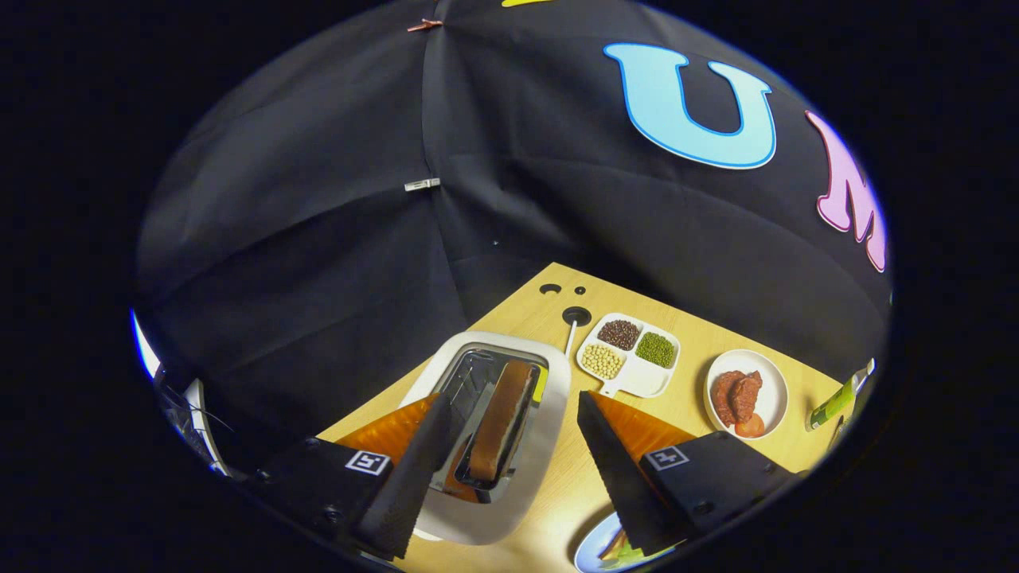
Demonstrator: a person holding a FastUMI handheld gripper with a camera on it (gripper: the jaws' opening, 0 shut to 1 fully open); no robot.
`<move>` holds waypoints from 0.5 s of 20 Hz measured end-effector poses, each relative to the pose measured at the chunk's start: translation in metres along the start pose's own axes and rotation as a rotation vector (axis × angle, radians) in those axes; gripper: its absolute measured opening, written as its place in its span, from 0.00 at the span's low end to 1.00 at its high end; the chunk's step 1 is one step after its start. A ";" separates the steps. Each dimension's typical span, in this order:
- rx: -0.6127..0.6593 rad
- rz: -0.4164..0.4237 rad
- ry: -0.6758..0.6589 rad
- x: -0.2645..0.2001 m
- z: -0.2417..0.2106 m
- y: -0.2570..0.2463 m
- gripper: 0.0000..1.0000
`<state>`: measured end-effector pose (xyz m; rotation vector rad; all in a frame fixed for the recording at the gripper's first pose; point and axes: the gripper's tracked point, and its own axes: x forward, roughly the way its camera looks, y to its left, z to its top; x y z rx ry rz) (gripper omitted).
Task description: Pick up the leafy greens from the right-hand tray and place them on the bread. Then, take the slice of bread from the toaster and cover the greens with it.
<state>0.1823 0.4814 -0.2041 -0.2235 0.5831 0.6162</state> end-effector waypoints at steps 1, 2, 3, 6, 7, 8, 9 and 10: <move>-0.006 -0.005 0.001 0.002 0.000 0.001 0.99; -0.014 -0.008 0.001 0.004 0.000 0.002 0.97; -0.023 -0.014 0.003 0.006 -0.001 0.004 0.95; -0.039 -0.026 0.026 0.009 -0.006 0.008 0.69; -0.044 -0.033 0.031 0.009 -0.007 0.008 0.61; -0.048 -0.043 0.037 0.010 -0.008 0.006 0.53; -0.049 -0.054 0.043 0.011 -0.009 0.006 0.48; -0.045 -0.062 0.050 0.012 -0.010 0.004 0.36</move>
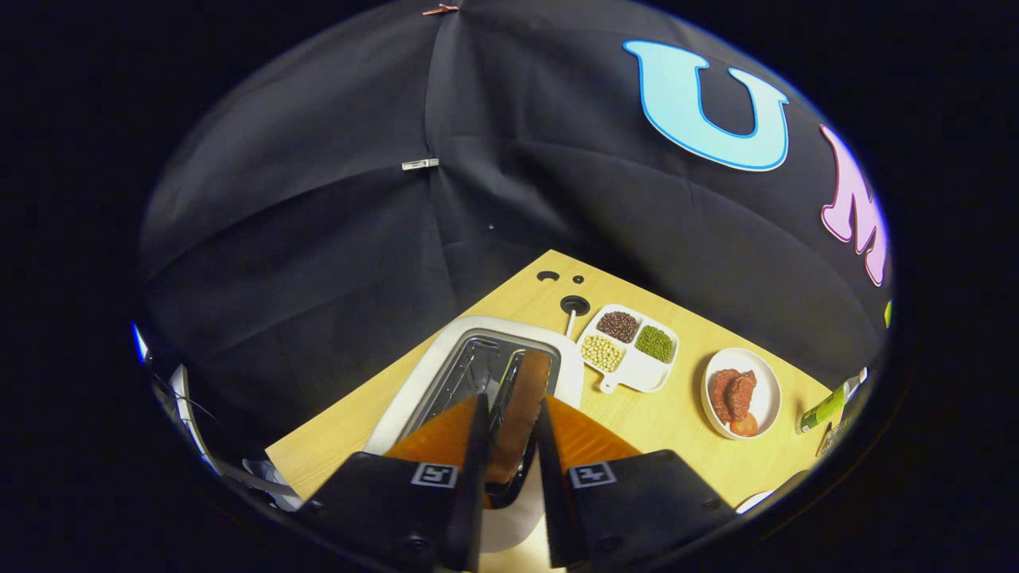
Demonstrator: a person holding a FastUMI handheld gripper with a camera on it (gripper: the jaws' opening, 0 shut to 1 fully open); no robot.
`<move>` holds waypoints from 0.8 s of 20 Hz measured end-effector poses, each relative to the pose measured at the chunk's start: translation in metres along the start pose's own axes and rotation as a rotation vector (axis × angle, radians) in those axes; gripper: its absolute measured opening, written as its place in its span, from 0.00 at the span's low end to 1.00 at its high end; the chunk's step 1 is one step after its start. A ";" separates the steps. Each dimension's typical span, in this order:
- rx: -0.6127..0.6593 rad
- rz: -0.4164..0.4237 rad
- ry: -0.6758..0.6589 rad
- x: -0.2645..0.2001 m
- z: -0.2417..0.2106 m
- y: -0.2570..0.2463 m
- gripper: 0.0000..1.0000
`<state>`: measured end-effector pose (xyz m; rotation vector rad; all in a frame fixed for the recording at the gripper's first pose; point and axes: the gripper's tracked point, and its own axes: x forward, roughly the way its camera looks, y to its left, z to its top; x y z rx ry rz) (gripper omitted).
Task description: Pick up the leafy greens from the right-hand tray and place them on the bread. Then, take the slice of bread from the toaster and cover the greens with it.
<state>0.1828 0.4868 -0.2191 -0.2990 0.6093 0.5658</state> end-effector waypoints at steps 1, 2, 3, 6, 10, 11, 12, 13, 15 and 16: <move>0.008 0.002 0.007 0.001 -0.001 0.002 0.29; 0.014 0.009 0.014 0.001 0.000 0.004 0.22; 0.010 0.009 0.022 0.000 0.000 0.005 0.18; 0.007 0.014 0.018 -0.001 0.005 0.007 0.14; 0.018 0.006 -0.027 -0.019 0.025 0.000 0.12; 0.019 0.003 -0.042 -0.024 0.031 -0.003 0.12; 0.029 0.004 -0.058 -0.031 0.039 -0.005 0.12; 0.041 0.003 -0.076 -0.040 0.048 -0.008 0.12; 0.060 0.005 -0.113 -0.059 0.063 -0.015 0.12; 0.065 0.003 -0.131 -0.070 0.070 -0.021 0.12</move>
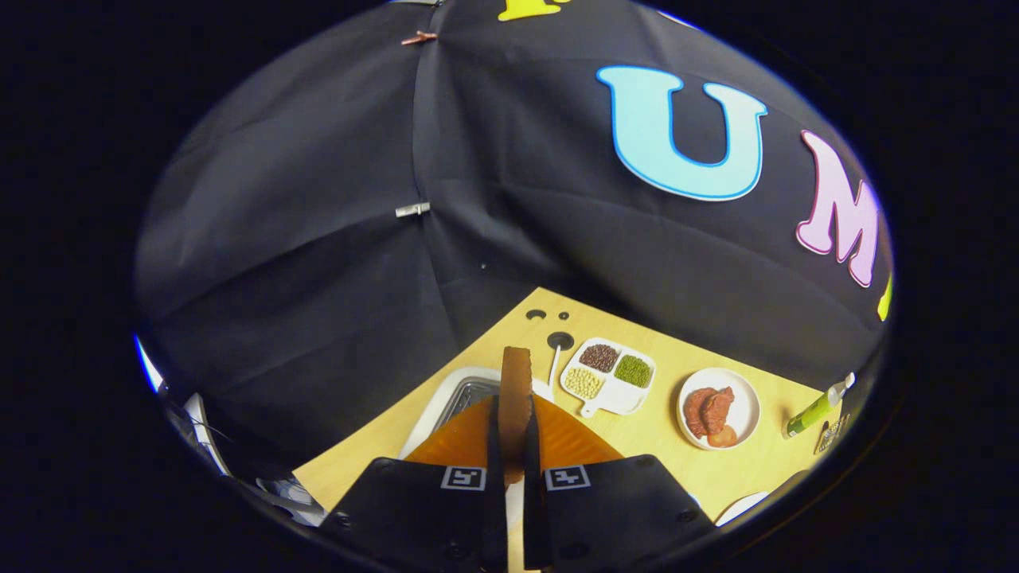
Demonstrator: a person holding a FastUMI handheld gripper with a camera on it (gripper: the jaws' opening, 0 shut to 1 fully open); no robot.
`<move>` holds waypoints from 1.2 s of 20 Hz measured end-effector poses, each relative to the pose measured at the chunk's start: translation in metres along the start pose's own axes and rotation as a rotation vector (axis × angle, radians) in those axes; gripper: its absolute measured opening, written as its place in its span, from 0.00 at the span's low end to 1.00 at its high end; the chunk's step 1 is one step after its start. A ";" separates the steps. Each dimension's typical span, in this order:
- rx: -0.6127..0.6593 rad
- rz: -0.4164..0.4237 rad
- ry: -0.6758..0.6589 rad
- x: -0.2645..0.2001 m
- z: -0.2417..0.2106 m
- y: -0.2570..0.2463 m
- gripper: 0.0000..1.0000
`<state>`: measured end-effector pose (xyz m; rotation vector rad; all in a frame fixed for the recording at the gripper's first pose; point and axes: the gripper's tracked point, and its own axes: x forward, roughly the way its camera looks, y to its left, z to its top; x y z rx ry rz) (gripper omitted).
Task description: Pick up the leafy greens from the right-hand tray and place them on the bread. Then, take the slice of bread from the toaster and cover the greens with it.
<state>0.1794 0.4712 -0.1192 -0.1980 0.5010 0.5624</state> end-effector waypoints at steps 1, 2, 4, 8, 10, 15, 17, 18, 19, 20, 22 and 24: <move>-0.001 -0.001 -0.018 -0.010 0.006 -0.006 0.12; 0.004 0.001 -0.047 -0.021 0.014 -0.012 0.12; 0.025 0.008 -0.084 -0.042 0.021 -0.025 0.12; 0.104 0.023 -0.108 -0.072 0.015 -0.061 0.12; 0.135 0.026 -0.095 -0.080 -0.003 -0.082 0.12; 0.210 0.030 -0.003 -0.084 -0.072 -0.117 0.12; 0.249 0.043 0.026 -0.083 -0.097 -0.124 0.12; 0.267 0.050 0.042 -0.081 -0.110 -0.127 0.12; 0.284 0.059 0.059 -0.079 -0.123 -0.128 0.12; 0.297 0.067 0.073 -0.078 -0.134 -0.130 0.12; 0.307 0.072 0.091 -0.076 -0.153 -0.136 0.12; 0.314 0.066 0.106 -0.071 -0.174 -0.146 0.12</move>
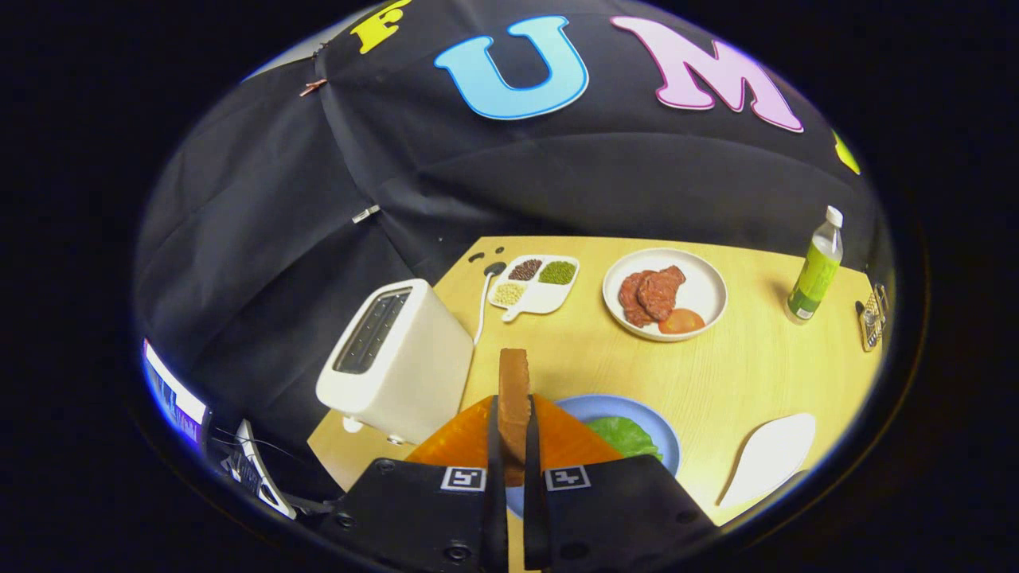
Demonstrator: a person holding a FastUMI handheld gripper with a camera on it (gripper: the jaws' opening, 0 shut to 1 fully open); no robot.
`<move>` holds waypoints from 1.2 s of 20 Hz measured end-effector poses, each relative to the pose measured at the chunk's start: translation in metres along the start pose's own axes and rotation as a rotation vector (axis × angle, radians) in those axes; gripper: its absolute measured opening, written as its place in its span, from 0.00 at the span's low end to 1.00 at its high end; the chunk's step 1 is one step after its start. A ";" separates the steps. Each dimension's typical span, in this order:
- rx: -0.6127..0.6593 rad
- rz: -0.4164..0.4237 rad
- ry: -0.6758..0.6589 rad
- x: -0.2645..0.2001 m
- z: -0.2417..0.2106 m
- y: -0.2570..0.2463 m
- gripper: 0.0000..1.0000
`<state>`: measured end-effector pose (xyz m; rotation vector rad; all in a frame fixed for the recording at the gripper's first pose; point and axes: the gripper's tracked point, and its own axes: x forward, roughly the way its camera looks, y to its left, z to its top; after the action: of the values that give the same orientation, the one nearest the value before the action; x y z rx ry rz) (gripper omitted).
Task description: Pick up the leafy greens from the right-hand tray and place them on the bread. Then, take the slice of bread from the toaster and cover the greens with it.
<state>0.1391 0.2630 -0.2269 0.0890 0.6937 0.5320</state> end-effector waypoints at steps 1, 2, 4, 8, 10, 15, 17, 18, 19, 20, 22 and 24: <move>0.014 0.000 0.011 0.002 -0.009 -0.007 0.12; 0.032 0.000 0.024 0.006 -0.018 -0.015 0.12; 0.063 -0.007 0.040 0.015 -0.032 -0.030 0.12; 0.166 -0.019 0.041 0.022 -0.043 -0.051 0.13; 0.192 -0.043 0.059 0.022 -0.052 -0.065 0.16; 0.189 -0.132 0.073 0.011 -0.069 -0.099 0.35; 0.181 -0.159 0.076 0.005 -0.073 -0.110 0.47; 0.177 -0.164 0.078 0.003 -0.075 -0.114 0.58; 0.174 -0.168 0.079 0.000 -0.076 -0.116 0.63; 0.169 -0.176 0.075 -0.003 -0.075 -0.120 0.76; 0.156 -0.189 0.041 -0.015 -0.064 -0.124 0.96; 0.126 -0.209 -0.015 -0.034 -0.046 -0.126 0.99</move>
<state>0.1434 0.1328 -0.2736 0.1363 0.7122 0.2867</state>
